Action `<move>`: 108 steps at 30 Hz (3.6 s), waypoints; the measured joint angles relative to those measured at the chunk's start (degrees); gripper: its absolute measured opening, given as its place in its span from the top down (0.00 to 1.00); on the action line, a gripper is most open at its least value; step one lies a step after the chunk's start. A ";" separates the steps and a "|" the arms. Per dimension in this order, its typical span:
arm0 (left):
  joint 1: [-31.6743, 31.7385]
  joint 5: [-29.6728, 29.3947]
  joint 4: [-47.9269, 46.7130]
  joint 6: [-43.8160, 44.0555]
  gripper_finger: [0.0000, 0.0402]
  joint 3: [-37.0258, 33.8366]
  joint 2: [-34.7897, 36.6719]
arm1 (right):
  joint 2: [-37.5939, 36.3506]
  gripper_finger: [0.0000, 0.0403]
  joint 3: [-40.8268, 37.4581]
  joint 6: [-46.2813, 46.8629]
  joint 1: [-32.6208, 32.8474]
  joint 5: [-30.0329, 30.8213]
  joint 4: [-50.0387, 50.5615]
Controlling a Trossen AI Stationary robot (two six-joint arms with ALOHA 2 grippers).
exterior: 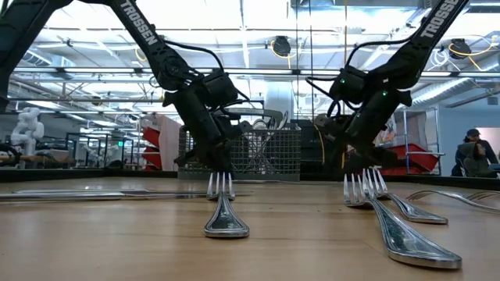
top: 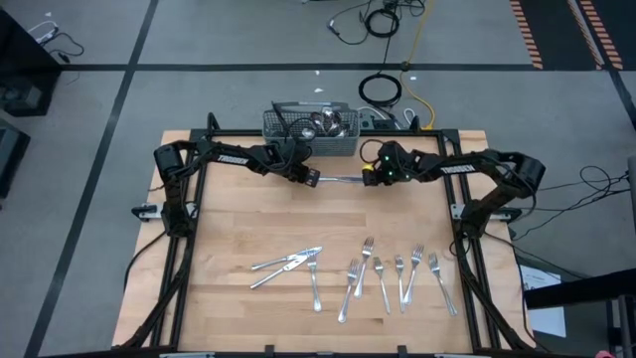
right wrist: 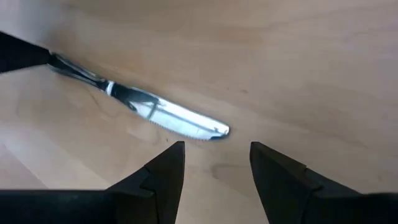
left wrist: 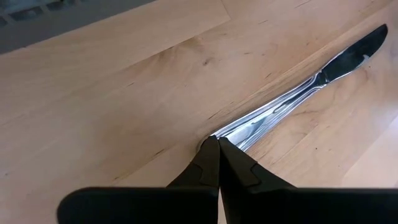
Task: Sort silverware
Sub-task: Put the silver knife into the gray utensil holder
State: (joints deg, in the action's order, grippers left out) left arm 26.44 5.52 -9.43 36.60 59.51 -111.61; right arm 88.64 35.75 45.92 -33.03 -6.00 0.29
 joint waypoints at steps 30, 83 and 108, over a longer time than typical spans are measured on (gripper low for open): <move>0.00 -0.24 0.00 0.09 1.00 0.00 0.00 | 3.97 0.57 0.32 1.10 -2.53 -2.74 -2.19; -0.02 -1.49 1.46 0.28 1.00 -0.09 -0.04 | 6.53 0.57 2.34 -4.75 3.86 -11.58 -2.30; -0.13 0.55 2.30 0.17 1.00 -0.15 -0.13 | 6.03 0.98 3.24 -23.87 8.43 4.23 11.84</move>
State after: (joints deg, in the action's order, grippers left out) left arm 26.30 6.07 -7.13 36.77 59.35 -111.74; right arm 94.67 38.98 22.06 -24.60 -1.76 12.13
